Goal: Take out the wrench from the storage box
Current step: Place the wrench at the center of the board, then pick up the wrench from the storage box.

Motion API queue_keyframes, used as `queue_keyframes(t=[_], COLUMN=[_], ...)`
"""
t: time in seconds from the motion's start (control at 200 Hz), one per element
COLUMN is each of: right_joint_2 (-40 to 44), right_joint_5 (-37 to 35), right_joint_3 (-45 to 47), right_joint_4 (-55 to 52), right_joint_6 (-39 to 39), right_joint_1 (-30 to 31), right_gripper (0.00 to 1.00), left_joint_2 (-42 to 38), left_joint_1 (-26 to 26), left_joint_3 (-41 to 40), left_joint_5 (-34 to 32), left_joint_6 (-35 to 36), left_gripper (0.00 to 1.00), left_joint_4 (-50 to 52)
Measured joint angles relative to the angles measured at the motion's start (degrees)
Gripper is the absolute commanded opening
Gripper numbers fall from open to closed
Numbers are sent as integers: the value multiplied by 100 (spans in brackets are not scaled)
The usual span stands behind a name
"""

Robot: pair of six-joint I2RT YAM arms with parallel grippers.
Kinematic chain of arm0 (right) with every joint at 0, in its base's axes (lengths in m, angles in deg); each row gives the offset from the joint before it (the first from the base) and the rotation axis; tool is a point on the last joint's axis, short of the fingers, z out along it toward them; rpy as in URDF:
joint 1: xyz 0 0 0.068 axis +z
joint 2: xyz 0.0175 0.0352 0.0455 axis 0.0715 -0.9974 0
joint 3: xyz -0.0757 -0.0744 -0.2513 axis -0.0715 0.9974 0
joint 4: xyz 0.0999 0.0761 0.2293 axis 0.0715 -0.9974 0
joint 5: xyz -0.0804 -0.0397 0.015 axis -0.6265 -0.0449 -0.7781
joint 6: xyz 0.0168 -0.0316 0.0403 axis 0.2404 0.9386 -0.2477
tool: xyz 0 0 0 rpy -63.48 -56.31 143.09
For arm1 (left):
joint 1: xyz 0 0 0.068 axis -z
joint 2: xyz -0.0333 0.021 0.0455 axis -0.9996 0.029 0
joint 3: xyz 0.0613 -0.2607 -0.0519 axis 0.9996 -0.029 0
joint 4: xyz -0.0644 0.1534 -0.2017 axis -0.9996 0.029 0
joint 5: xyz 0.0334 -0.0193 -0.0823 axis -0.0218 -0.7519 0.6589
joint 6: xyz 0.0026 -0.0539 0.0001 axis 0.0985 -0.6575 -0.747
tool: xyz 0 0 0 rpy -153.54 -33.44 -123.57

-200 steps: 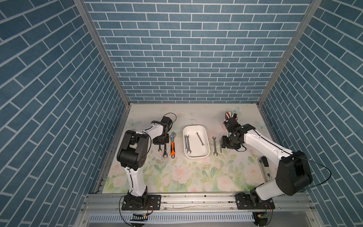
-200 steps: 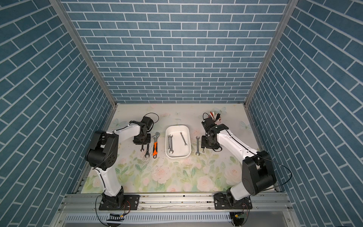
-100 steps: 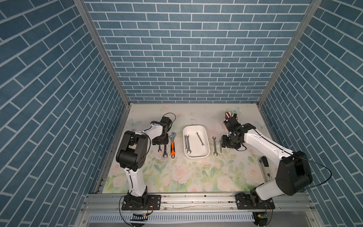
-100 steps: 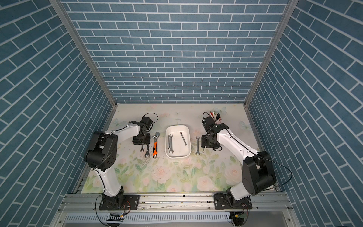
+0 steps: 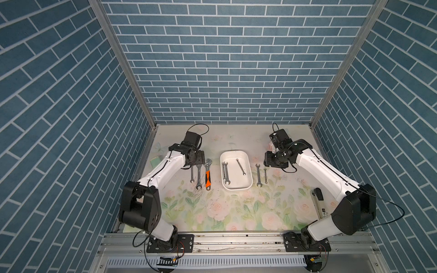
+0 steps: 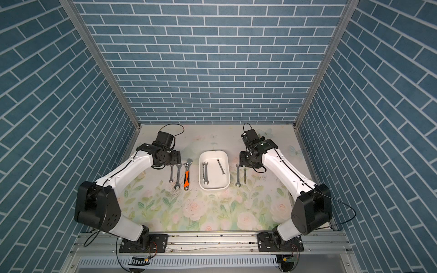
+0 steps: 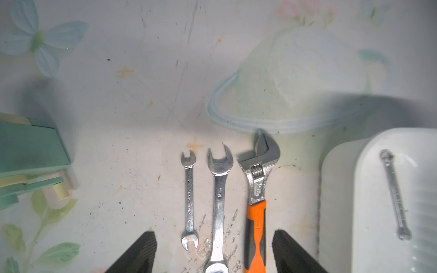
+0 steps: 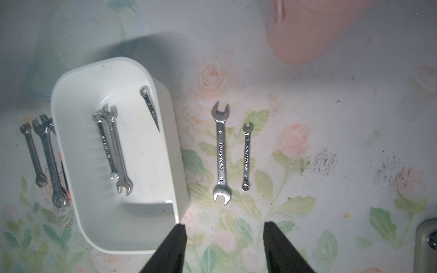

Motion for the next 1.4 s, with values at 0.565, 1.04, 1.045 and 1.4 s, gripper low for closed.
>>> queue_keyframes(t=[0.565,1.04,1.045,1.4], right_joint_2=[-1591,-3375,-3386,-4072], right_joint_5=[-22,129,125,-74], right_joint_3=[-1331,-2105,-2111,-2500], right_joint_4=[212,671,671,616], right_joint_6=[-398,-601,-601,-603], right_joint_1=[1029,1617,1622,1810], right_gripper=[62,73,74,77], left_joint_2=[-1036,-1036,-1036,-1036], left_joint_1=[-105,-181,-181,-232], left_joint_3=[-295,-496,-496,-501], left_joint_5=[-96,46,44,83], left_joint_6=[269,417,417,461], left_gripper=[94,93,93,93], left_joint_4=[-212,-306,-306,-350])
